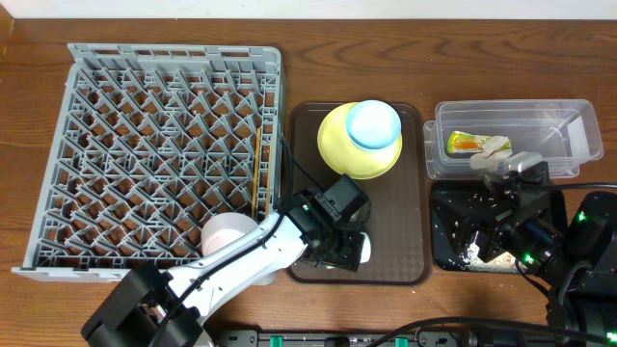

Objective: Sort waste into correct bins and load items into the dishwasher

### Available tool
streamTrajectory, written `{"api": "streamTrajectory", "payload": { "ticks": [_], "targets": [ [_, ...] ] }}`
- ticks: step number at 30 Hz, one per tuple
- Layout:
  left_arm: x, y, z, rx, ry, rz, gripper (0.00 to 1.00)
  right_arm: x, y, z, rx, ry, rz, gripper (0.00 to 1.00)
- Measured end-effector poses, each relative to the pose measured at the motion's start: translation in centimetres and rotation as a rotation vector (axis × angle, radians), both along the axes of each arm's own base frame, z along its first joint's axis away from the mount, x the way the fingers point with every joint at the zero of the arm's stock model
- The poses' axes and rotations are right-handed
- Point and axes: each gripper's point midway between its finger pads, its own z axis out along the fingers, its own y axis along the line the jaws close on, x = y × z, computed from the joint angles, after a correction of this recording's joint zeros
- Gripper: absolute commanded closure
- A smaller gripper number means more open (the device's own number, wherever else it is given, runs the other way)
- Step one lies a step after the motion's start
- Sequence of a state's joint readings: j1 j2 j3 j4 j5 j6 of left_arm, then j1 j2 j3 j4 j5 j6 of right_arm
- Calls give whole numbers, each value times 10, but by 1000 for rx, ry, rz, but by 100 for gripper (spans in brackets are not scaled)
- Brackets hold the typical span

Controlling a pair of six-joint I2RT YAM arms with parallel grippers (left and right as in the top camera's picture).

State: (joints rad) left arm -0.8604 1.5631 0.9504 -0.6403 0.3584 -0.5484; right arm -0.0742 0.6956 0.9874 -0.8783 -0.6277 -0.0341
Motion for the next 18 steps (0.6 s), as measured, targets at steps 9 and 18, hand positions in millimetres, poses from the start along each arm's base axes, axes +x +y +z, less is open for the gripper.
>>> {"api": "streamTrajectory", "payload": {
  "ticks": [9,18],
  "targets": [
    [1,-1,0,-8,-4,-3,76,0,0,0,0,0,0,1],
    [-6,-10,4,-59,34,-18,89,0,0,0,0,0,0,1]
  ]
}}
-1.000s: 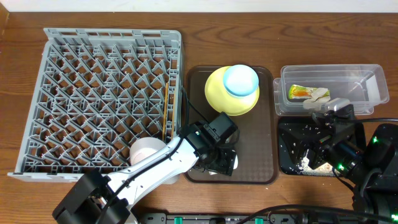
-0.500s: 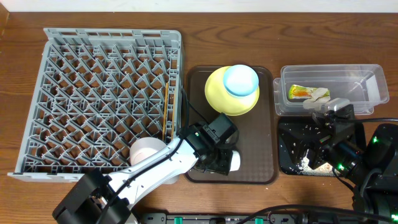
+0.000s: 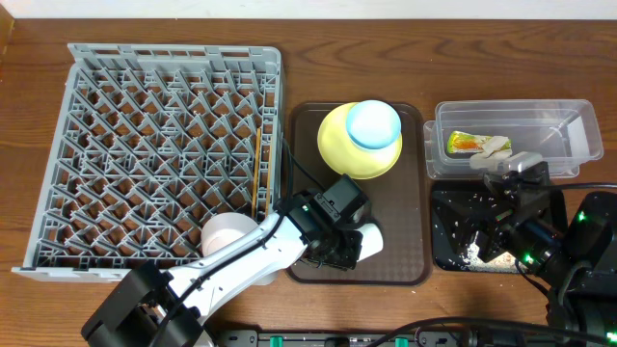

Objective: Sort waste into correct bins and load items into the dishwasher

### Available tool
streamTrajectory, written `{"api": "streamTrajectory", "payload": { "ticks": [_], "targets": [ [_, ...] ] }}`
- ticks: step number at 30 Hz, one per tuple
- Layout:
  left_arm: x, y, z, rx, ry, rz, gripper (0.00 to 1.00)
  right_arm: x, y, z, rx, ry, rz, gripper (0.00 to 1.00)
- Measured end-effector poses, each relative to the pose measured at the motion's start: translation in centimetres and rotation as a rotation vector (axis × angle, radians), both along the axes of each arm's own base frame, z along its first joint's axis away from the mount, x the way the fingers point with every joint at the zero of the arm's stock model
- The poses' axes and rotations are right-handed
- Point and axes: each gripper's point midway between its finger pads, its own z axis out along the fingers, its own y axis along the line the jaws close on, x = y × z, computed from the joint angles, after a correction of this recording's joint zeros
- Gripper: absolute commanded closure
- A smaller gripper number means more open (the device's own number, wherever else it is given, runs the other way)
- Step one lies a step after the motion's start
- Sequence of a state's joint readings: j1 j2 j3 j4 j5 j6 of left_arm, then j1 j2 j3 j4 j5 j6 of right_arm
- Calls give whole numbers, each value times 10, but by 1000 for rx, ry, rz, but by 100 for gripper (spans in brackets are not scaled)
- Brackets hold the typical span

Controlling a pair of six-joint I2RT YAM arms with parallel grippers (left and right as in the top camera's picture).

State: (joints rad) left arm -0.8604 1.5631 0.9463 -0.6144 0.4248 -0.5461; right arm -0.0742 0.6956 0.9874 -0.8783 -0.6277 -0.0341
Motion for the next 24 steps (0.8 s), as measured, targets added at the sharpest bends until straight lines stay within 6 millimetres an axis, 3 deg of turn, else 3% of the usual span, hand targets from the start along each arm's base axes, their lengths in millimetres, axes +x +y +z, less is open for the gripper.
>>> {"api": "streamTrajectory", "payload": {
  "ticks": [13,16,19,24],
  "targets": [
    [7,-14,6,-69,-27,-7,92,0,0,0,0,0,0,1],
    [11,-19,8,-91,-46,-7,78,0,0,0,0,0,0,1],
    [19,-26,11,-123,-80,-5,57,0,0,0,0,0,0,1],
    [38,-30,17,-168,-130,28,52,0,0,0,0,0,0,1]
  ]
}}
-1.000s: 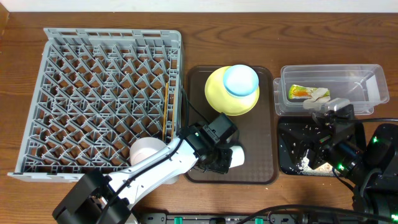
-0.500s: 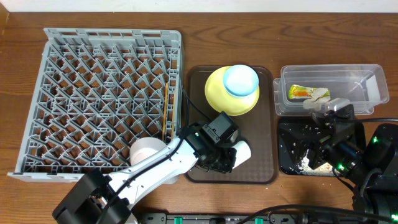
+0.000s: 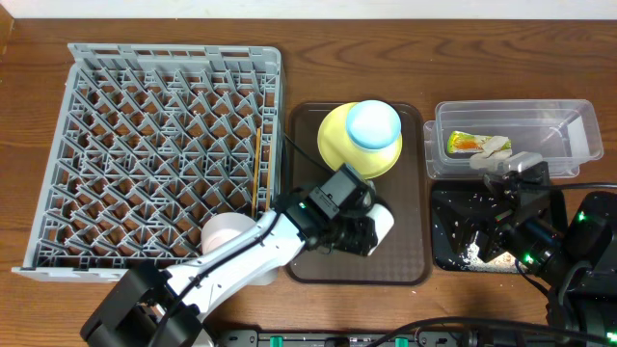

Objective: Sort waste into correct bins and load items into the dishwasher

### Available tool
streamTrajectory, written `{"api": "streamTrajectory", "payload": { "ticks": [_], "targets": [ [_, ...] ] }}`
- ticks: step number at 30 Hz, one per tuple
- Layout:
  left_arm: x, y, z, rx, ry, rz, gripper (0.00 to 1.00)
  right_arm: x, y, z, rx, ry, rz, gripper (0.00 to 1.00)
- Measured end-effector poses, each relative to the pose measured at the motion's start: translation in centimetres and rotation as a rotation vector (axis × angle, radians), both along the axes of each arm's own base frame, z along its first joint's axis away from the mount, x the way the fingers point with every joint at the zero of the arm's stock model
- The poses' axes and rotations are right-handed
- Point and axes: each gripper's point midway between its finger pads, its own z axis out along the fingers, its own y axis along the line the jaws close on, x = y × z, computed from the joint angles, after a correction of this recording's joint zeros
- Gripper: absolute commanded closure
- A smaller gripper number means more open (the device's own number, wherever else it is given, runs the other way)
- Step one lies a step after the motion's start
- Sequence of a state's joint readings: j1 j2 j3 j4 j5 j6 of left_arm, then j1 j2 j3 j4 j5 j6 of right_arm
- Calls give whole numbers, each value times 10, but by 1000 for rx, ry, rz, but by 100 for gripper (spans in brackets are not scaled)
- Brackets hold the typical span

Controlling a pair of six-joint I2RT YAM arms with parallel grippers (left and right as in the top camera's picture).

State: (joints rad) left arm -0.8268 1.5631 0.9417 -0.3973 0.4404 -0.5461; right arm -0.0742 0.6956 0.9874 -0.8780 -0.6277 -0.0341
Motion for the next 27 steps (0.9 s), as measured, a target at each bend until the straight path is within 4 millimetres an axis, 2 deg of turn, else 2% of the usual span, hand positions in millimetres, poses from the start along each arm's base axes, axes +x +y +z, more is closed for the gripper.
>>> {"api": "streamTrajectory", "payload": {
  "ticks": [3,9,13,16,20,24,27],
  "targets": [
    [13,5,2,-11,-13,35,51,0,0,0,0,0,0,1],
    [32,18,2,-13,-18,96,35,0,0,0,0,0,0,1],
    [38,22,4,-37,10,122,34,0,0,0,0,0,0,1],
    [42,21,15,-133,74,129,34,0,0,0,0,0,0,1],
    [60,24,40,-312,130,144,34,0,0,0,0,0,0,1],
    [57,23,47,-356,170,131,37,0,0,0,0,2,0,1],
    [44,21,41,-361,216,117,37,0,0,0,0,2,0,1]
  ]
}}
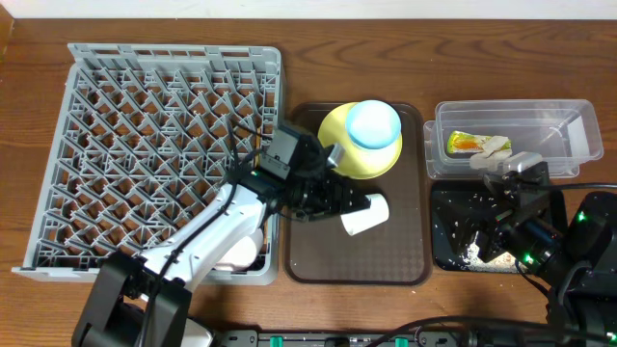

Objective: Sort waste into correct bins and load items into the dishwasher

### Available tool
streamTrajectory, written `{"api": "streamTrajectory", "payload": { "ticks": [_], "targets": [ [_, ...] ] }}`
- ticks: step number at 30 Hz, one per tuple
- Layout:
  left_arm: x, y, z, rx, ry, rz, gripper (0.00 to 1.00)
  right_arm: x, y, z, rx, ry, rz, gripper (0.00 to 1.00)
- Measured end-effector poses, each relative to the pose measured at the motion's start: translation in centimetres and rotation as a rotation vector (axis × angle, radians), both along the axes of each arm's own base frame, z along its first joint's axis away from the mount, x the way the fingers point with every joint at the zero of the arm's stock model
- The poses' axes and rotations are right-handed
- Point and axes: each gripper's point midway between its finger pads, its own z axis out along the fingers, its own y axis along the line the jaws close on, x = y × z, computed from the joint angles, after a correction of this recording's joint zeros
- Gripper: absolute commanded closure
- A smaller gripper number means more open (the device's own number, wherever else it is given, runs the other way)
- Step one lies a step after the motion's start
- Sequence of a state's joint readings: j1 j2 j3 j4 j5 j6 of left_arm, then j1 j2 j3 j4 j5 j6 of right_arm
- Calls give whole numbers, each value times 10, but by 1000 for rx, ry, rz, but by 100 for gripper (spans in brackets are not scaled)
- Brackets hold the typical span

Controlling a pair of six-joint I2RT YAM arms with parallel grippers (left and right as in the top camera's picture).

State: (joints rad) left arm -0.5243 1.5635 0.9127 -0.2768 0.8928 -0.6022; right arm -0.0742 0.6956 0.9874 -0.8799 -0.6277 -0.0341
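Note:
In the overhead view my left gripper (349, 203) is shut on a white cup (367, 216), which lies tilted on its side over the middle of the brown tray (400, 260). Behind it on the tray stands a yellow plate (337, 135) with a light-blue bowl (373, 122) on it. The grey dish rack (145, 125) fills the left side. A pink cup (241, 249) sits in its near right corner, partly hidden by my left arm. My right gripper (494, 238) hangs over the black bin (453, 241); its jaws are too dark to read.
A clear plastic bin (569, 135) at the back right holds a yellow-orange wrapper (465, 143) and pale scraps. Crumbs lie in the black bin. A thin stick stands at the rack's right wall (254, 188).
My left wrist has moved back and to the left, toward the rack's right edge. The white cup in its grip has shifted slightly back and left over the tray. The right arm has not moved.
My left gripper was low at the tray's front edge, around the white cup. Then the cup showed a little farther back and right in its grip, then nearer the tray's middle. Now the arm has swung toward the rack, still holding the cup.

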Motion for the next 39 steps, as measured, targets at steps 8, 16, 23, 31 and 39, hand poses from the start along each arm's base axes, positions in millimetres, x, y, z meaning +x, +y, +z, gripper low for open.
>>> {"api": "streamTrajectory", "payload": {
  "ticks": [8,16,23,31,39],
  "targets": [
    [-6,14,-30,16,63,71,37,0,0,0,0,2,0,1],
    [5,2,-29,-90,-13,121,41,0,0,0,0,3,0,1],
    [14,4,-32,-67,-3,191,43,0,0,0,0,2,0,1],
    [13,-3,-38,-47,-41,196,43,0,0,0,0,2,0,1],
    [17,-11,-60,-16,-55,202,51,0,0,0,0,2,0,1]
  ]
}}
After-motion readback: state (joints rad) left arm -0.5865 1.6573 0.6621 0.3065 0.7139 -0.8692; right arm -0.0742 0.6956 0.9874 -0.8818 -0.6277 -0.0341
